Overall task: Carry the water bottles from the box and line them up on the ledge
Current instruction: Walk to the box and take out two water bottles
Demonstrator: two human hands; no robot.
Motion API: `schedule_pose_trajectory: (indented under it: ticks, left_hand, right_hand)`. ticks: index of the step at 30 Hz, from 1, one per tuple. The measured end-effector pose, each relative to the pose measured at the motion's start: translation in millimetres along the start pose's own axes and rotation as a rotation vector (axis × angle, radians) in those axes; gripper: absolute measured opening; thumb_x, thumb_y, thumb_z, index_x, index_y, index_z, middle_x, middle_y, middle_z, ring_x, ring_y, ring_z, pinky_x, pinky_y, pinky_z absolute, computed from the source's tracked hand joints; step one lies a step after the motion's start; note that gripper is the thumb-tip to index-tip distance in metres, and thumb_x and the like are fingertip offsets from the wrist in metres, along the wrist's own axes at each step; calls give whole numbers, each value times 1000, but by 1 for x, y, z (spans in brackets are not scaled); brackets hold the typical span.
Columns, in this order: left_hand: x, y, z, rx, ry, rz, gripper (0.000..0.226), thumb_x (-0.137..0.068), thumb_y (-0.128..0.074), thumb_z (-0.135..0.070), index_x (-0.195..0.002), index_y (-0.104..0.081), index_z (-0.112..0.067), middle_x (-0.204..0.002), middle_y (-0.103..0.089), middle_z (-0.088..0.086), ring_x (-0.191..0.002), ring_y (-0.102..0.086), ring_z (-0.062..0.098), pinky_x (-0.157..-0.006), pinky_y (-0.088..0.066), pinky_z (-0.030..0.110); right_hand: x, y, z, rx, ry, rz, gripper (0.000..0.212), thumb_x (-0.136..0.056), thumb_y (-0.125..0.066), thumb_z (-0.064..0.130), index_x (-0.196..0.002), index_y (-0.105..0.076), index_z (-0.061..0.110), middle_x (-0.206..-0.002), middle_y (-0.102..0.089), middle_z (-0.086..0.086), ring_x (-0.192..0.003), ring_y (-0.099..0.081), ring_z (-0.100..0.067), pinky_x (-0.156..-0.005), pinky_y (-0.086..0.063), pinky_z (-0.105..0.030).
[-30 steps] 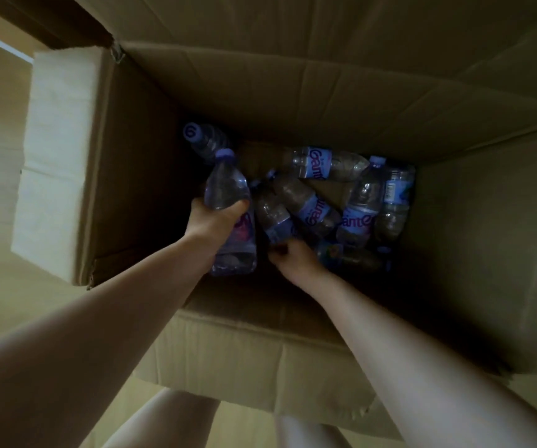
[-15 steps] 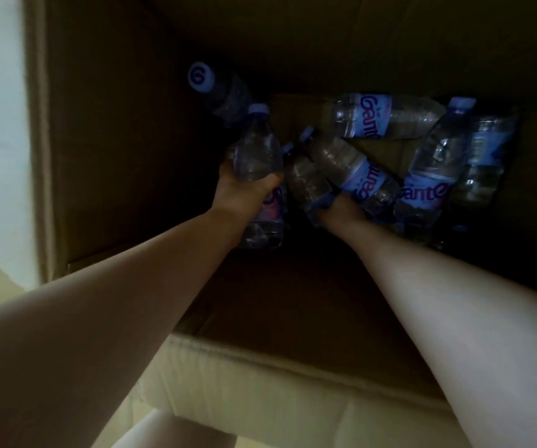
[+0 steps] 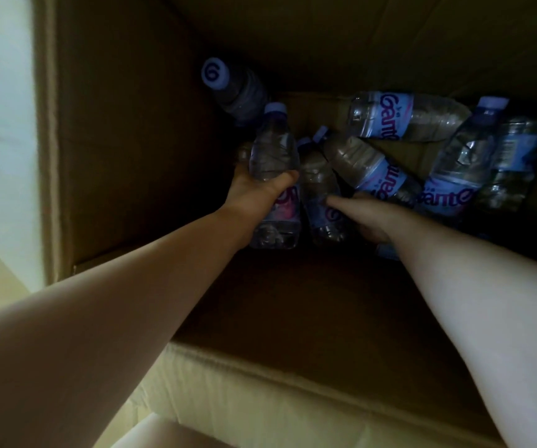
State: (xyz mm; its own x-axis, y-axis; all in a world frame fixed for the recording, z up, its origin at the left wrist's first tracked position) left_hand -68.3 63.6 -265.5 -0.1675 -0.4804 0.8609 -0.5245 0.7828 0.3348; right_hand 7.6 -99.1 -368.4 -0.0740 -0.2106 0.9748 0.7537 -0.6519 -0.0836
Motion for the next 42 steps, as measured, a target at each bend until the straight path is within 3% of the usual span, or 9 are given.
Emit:
schedule_pose_trajectory:
  ticks: [5, 9, 12, 19, 24, 26, 31, 36, 42]
  left_hand:
    - [0, 1, 1, 2, -4, -10, 69, -79, -76, -34, -137, -39, -23, -106, -57, -5, -89, -61, 11, -62, -46, 23]
    - [11, 5, -2, 37, 11, 1, 68, -80, -76, -32, -137, -40, -22, -104, -57, -5, -87, -60, 12, -66, -49, 26]
    - [29, 10, -9, 34, 29, 3, 67, -80, -75, -32, -137, -40, -23, -111, -59, -1, -92, -61, 18, -77, -51, 32]
    - [98, 27, -30, 63, 43, 135, 55, -79, -76, -31, -126, -48, -22, -109, -65, 7, -97, -66, 27, -91, -53, 44]
    - [151, 42, -55, 50, -39, 205, 45, -75, -79, -33, -110, -57, -17, -94, -70, 5, -80, -70, 20, -70, -57, 32]
    - [170, 50, -63, 45, -72, 204, 43, -74, -81, -33, -107, -62, -13, -93, -72, 8, -82, -71, 24, -77, -58, 37]
    - [225, 94, -66, 132, -163, 16, 25, -76, -79, -28, -89, -63, -15, -80, -68, 2, -75, -66, 18, -71, -52, 30]
    - [296, 168, -55, 339, -154, -165, 43, -77, -78, -22, -112, -59, -7, -100, -70, 11, -89, -68, 24, -80, -53, 36]
    - [413, 277, -30, 610, -120, -395, 39, -78, -77, -20, -105, -50, -14, -92, -61, 2, -74, -60, 11, -59, -45, 25]
  right_hand:
    - [5, -7, -5, -96, -99, 103, 43, -86, -71, 19, -125, -59, 8, -120, -67, -15, -108, -65, -29, -100, -51, -44]
    - [27, -13, -2, -142, -171, 231, 16, -85, -72, 23, -98, -69, 13, -82, -75, -8, -67, -72, -19, -61, -60, -31]
    - [53, -5, -2, -117, -172, 219, 12, -85, -70, 25, -89, -68, 14, -71, -74, -6, -57, -70, -17, -56, -57, -31]
    - [150, 11, 14, -244, -31, 94, 46, -78, -77, 25, -119, -62, 12, -89, -76, -10, -67, -73, -20, -53, -58, -31]
    - [222, 2, 29, -357, 24, -5, 46, -80, -77, 30, -122, -61, 18, -111, -72, -12, -89, -71, -26, -69, -58, -38]
    - [248, -8, 36, -351, 82, -43, 47, -81, -77, 26, -123, -60, 17, -112, -72, -14, -93, -71, -28, -77, -59, -44]
    - [312, -51, 62, -246, 359, -268, 47, -79, -79, 19, -117, -52, 15, -112, -69, -13, -98, -69, -32, -86, -56, -54]
    - [399, -104, 106, 93, 598, -423, 51, -72, -83, 32, -104, -44, 24, -88, -57, 15, -73, -57, -4, -62, -43, -16]
    - [521, -196, 133, 372, 756, -356, 62, -66, -87, 44, -101, -41, 22, -90, -52, 11, -76, -53, -10, -61, -41, -15]
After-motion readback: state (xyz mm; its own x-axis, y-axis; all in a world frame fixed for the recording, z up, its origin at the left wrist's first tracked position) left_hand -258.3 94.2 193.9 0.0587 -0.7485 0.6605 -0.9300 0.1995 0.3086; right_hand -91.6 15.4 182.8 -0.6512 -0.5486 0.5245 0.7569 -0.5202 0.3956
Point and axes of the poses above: each hand's wrist, its own x-axis away from the middle knuckle, its own y-axis out of the back of the hand, z = x × y, the point moved 5 cm from there along -x, towards the middle knuckle
